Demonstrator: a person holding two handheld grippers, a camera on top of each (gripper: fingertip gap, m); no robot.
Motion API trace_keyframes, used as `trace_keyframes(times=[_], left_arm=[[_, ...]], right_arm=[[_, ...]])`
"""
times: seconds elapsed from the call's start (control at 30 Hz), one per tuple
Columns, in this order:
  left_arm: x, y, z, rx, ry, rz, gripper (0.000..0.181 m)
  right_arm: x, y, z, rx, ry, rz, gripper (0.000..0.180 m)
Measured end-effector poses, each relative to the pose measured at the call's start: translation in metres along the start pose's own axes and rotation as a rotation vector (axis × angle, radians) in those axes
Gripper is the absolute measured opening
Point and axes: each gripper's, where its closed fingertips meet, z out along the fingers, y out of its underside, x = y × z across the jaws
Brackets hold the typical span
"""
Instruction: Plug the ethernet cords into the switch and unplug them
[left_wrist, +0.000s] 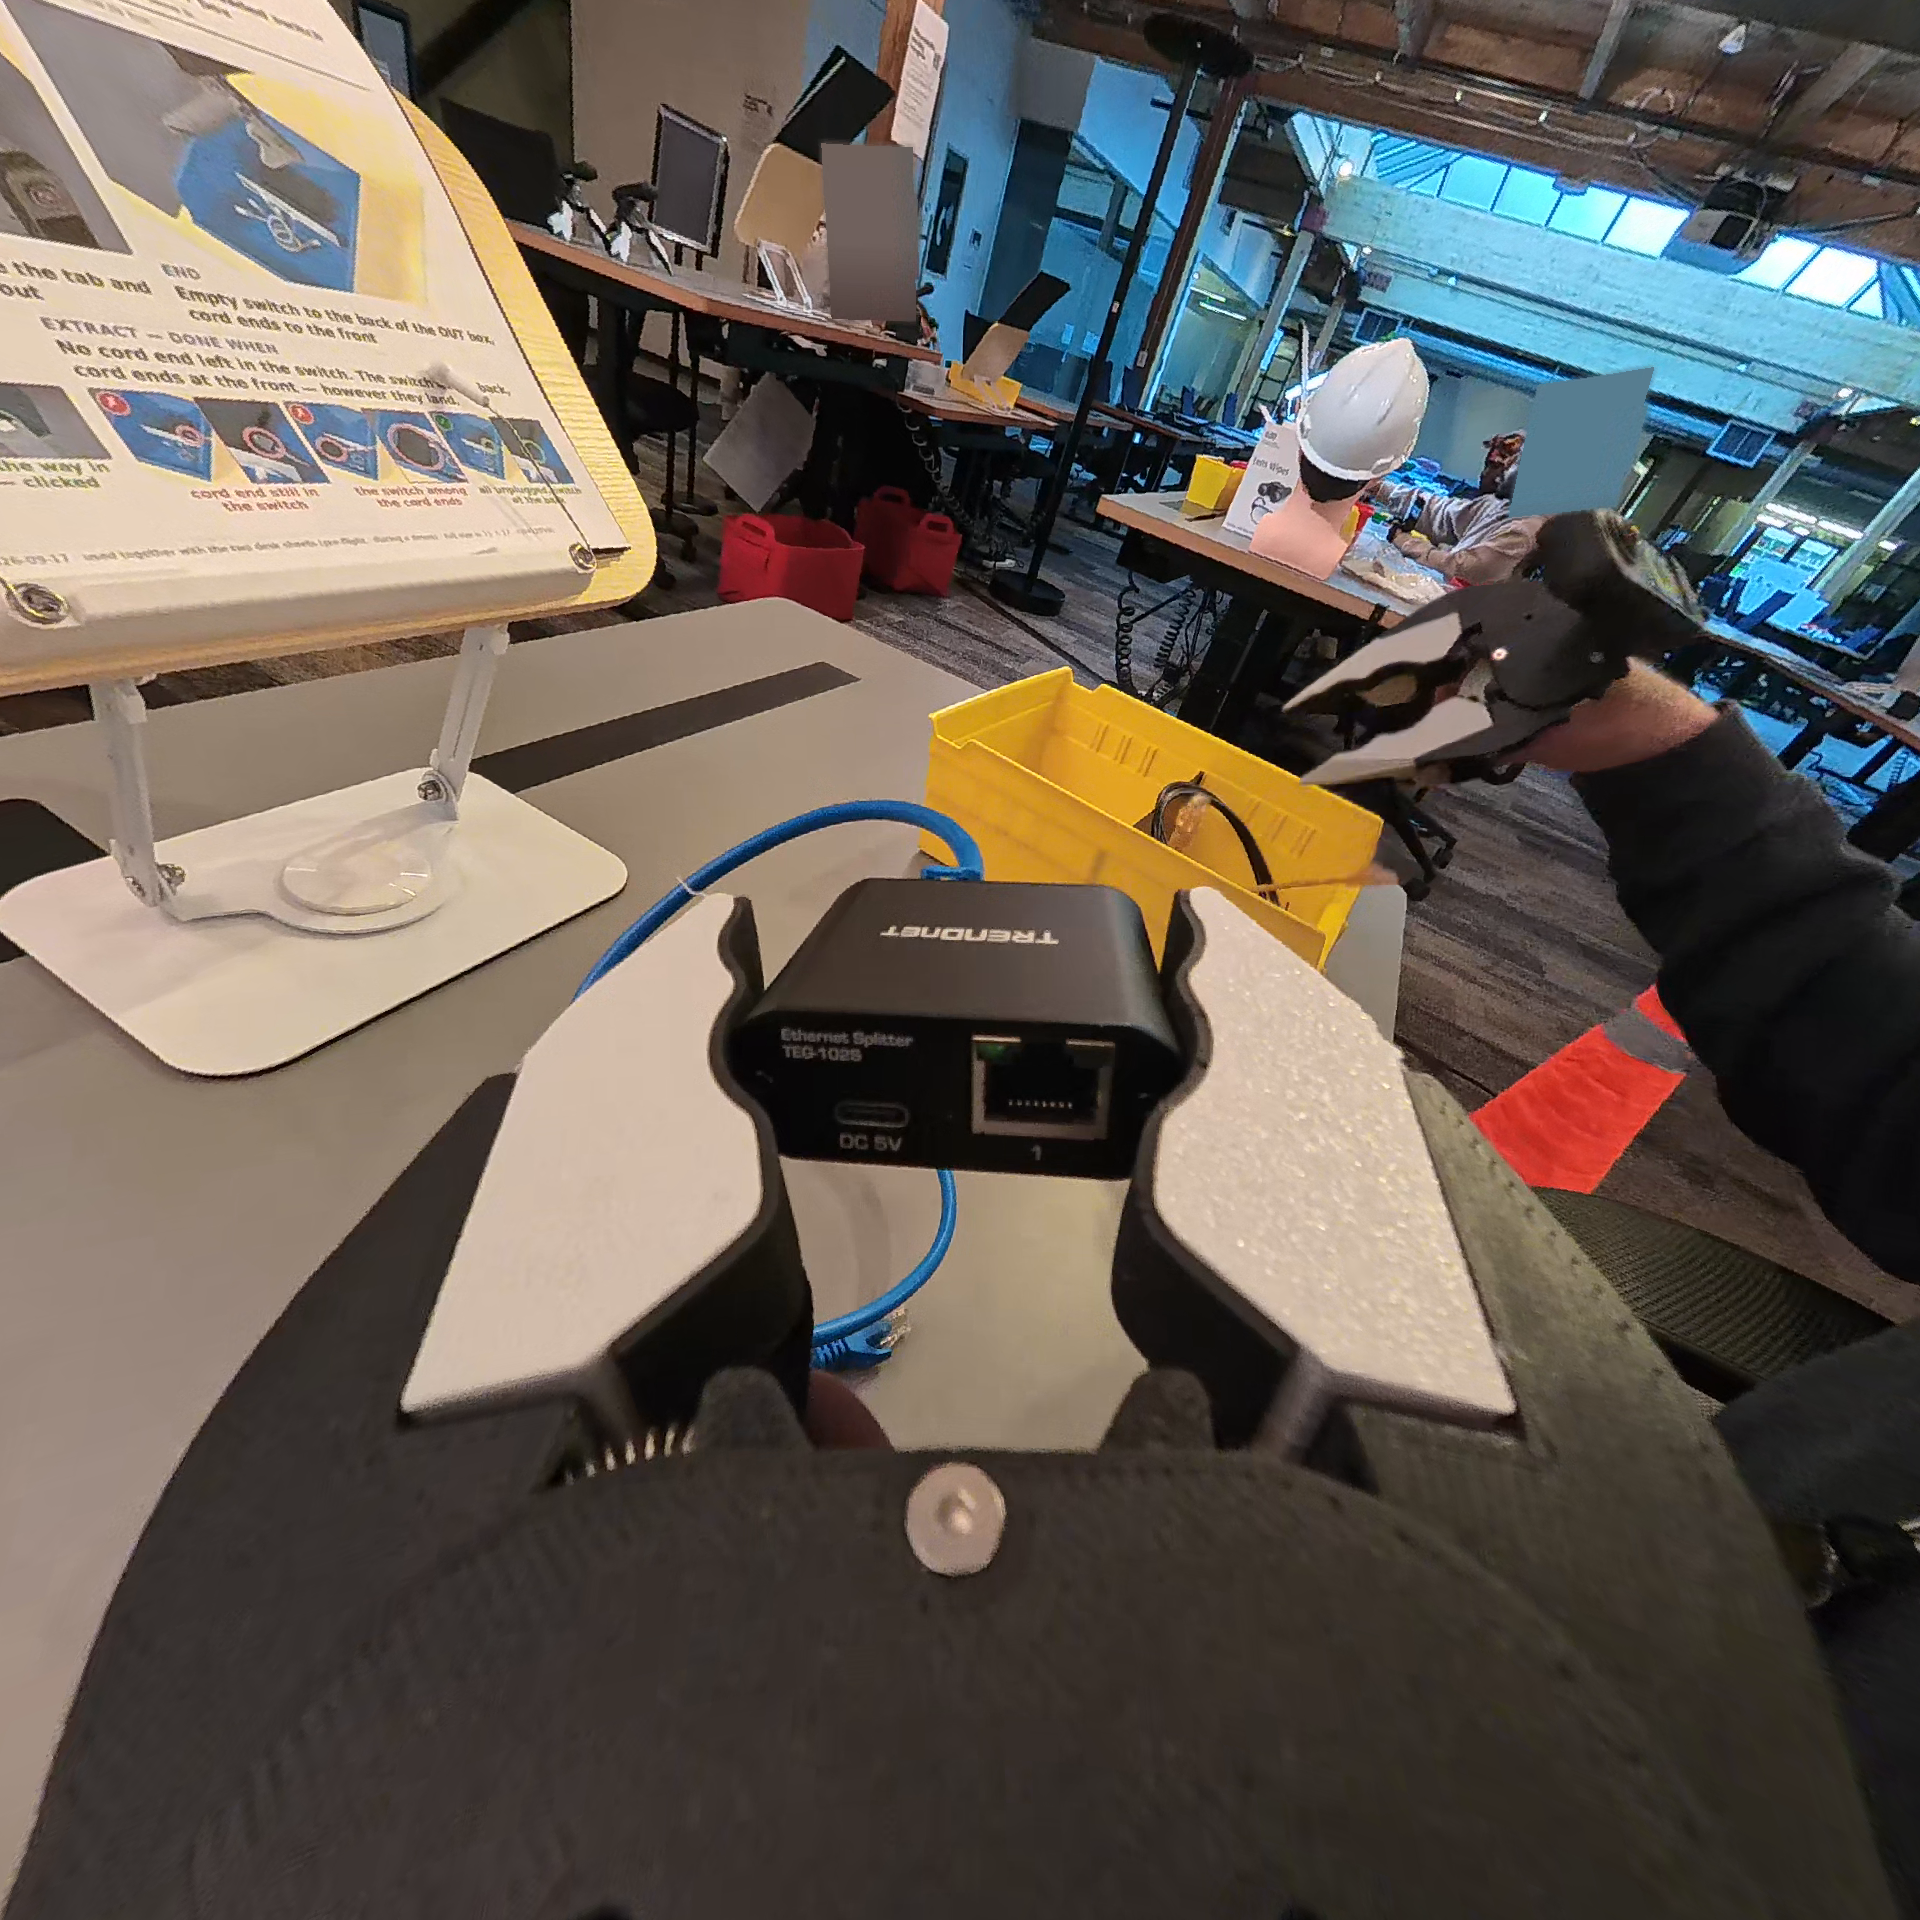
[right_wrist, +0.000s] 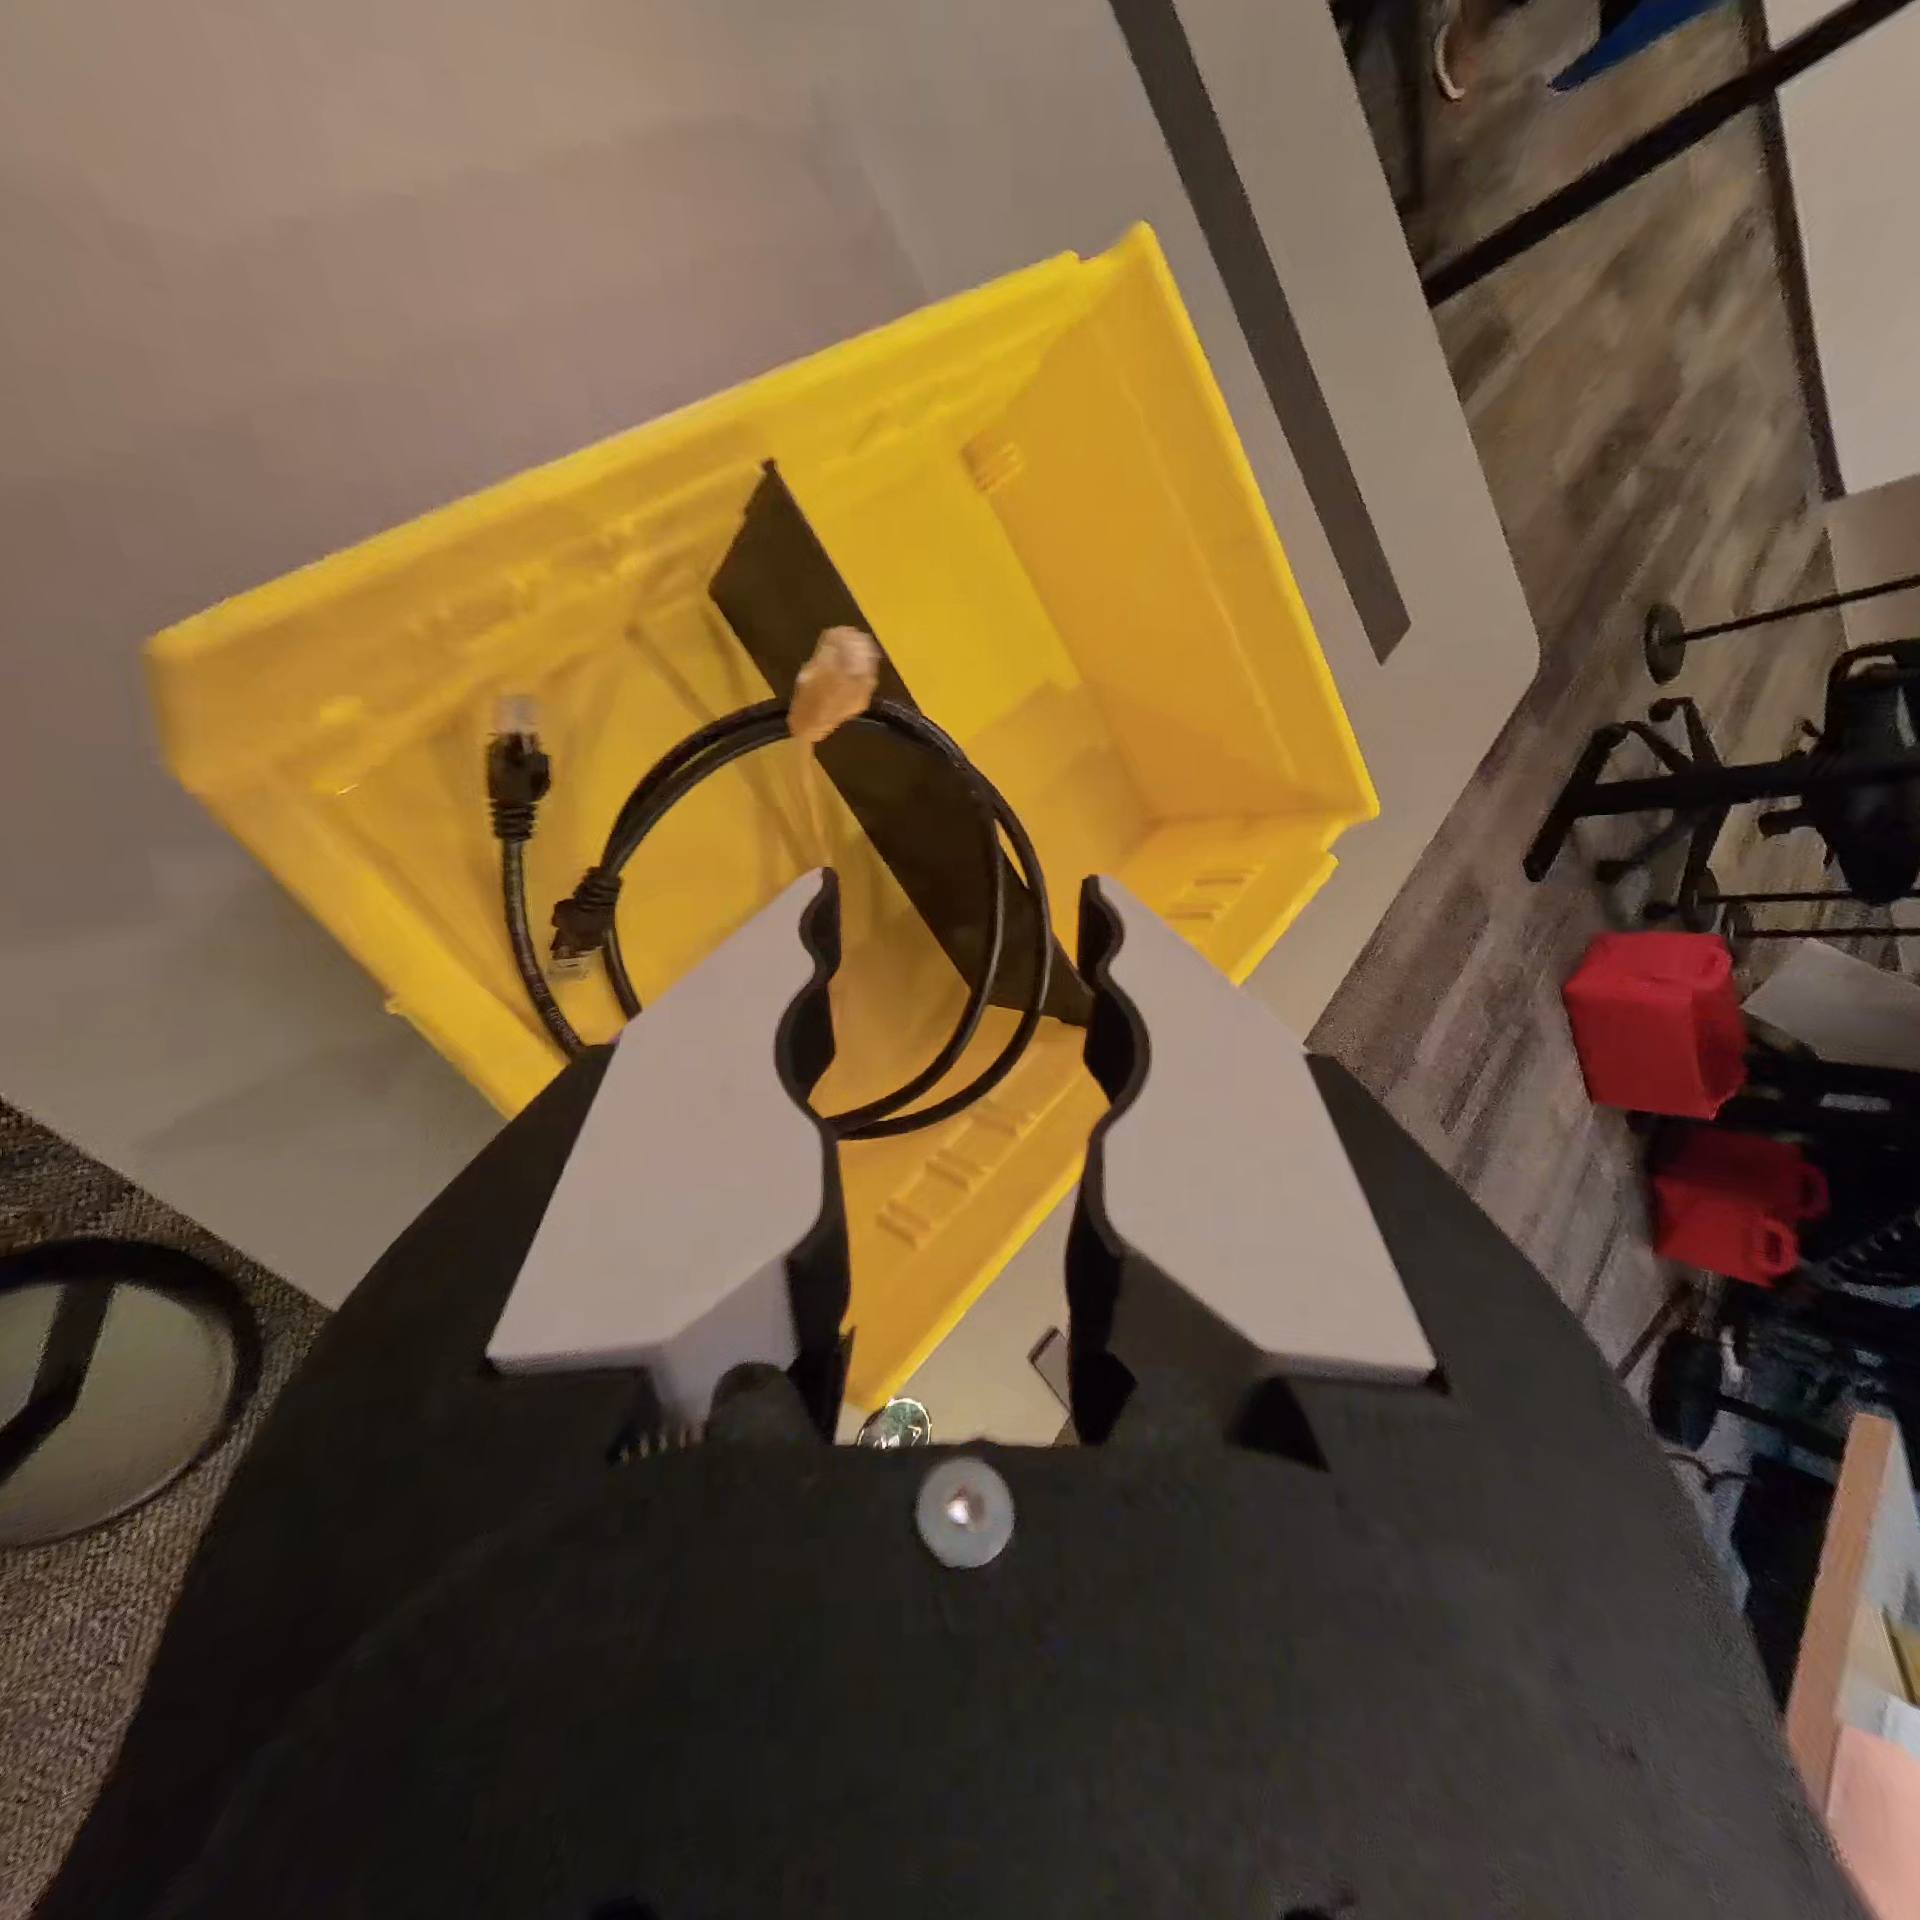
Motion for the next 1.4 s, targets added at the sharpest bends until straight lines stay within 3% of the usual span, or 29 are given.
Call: trace_keyframes(times=[0.07, 0.2, 0.33, 0.53, 0.6, 0.83, 1.03, 1.4], left_arm=[[0.0, 0.001, 0.001, -0.004, 0.002, 0.001, 0.074], [0.001, 0.002, 0.001, -0.009, 0.001, 0.004, 0.074], [0.003, 0.003, 0.004, -0.013, 0.009, 0.001, 0.074], [0.021, 0.015, 0.018, -0.042, 0.061, 0.001, 0.074], [0.03, 0.02, 0.022, -0.056, 0.081, 0.006, 0.074], [0.056, 0.028, 0.03, -0.068, 0.156, 0.001, 0.074], [0.062, 0.027, 0.031, -0.065, 0.183, -0.018, 0.074], [0.064, 0.027, 0.033, -0.057, 0.202, -0.066, 0.074]], right_arm=[[0.007, -0.002, 0.006, 0.038, 0.001, 0.052, 0.033], [0.014, -0.002, 0.006, 0.05, 0.04, 0.062, 0.033], [0.008, -0.031, -0.011, 0.157, 0.038, 0.057, 0.037], [-0.058, -0.155, -0.039, 0.467, 0.016, -0.19, 0.043], [-0.097, -0.2, -0.037, 0.561, -0.016, -0.3, 0.055], [-0.181, -0.299, -0.018, 0.756, -0.013, -0.57, 0.039], [-0.188, -0.327, -0.014, 0.825, 0.066, -0.659, 0.022], [-0.189, -0.331, -0.017, 0.85, 0.06, -0.7, 0.013]])
